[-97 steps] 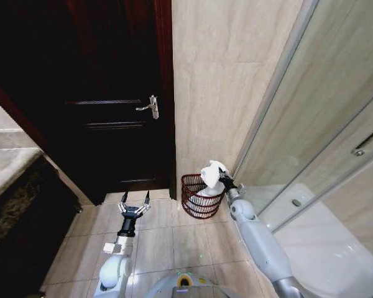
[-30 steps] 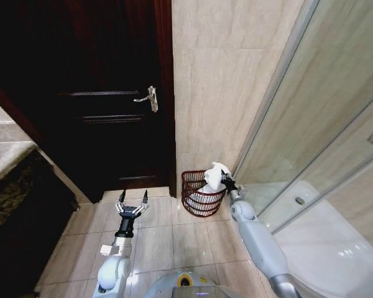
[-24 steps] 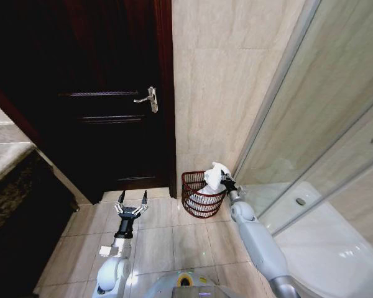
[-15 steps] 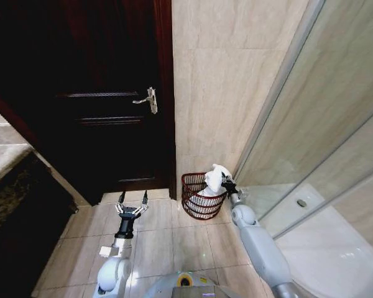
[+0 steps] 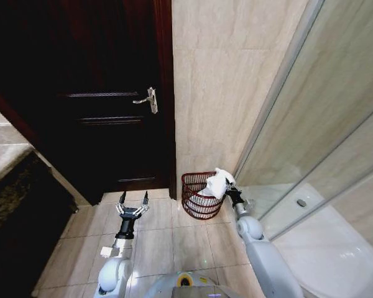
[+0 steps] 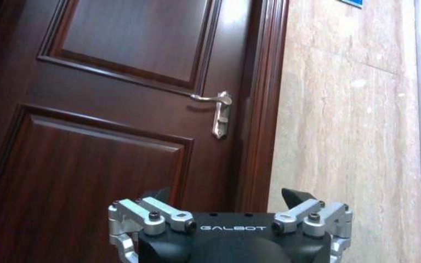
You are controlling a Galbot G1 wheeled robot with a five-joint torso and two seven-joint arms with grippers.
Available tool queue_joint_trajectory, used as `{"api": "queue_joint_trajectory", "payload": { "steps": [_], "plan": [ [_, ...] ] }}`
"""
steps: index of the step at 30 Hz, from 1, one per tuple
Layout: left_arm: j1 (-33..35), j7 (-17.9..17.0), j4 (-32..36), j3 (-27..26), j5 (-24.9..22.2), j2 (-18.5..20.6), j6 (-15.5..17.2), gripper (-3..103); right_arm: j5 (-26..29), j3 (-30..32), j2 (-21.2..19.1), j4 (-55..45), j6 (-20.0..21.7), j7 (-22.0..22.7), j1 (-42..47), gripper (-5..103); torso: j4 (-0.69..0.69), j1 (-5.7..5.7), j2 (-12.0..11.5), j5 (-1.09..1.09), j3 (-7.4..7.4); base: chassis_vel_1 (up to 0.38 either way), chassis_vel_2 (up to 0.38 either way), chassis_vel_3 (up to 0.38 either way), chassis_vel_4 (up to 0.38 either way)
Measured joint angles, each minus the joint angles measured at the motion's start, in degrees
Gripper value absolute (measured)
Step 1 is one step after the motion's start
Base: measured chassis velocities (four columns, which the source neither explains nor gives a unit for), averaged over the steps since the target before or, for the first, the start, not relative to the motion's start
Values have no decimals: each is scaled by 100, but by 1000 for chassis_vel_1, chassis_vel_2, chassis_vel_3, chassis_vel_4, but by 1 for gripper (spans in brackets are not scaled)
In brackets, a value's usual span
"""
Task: Discard the used towel into the hamper.
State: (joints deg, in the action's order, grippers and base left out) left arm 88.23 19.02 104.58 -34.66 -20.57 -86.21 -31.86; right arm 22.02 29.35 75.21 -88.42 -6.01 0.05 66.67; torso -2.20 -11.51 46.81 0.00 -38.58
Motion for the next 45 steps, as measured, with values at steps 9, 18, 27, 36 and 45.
{"api": "queue_joint_trajectory", "payload": {
  "steps": [9, 18, 27, 36, 45],
  "plan": [
    [17, 1, 11, -27, -95, 28, -32, 100, -27, 73, -84, 127, 394, -26, -102, 3, 1, -1, 2, 1, -1, 0, 0, 0, 0],
    [69, -1, 14, -84, -187, 93, -74, 100, 593, -304, -287, 30, 1462, -84, -599, 3, -1, -2, 2, -1, -2, 0, 0, 0, 0],
    [43, 0, -58, -69, -26, -24, -65, 100, 1297, -836, -250, 662, 1612, -69, -1321, 3, 0, -2, 3, 0, -2, 0, 0, 0, 0],
    [20, -6, -33, -52, 174, -123, 3, 100, 1089, -893, -145, 1233, 2083, -125, -1587, 3, 0, -2, 3, 0, -2, 0, 0, 0, 0],
    [-6, -17, -32, -17, 234, -142, 26, 100, 1537, -793, -178, 957, 2885, 240, -1594, 41, 0, -2, 4, 0, -2, 0, 0, 0, 0]
  ]
}}
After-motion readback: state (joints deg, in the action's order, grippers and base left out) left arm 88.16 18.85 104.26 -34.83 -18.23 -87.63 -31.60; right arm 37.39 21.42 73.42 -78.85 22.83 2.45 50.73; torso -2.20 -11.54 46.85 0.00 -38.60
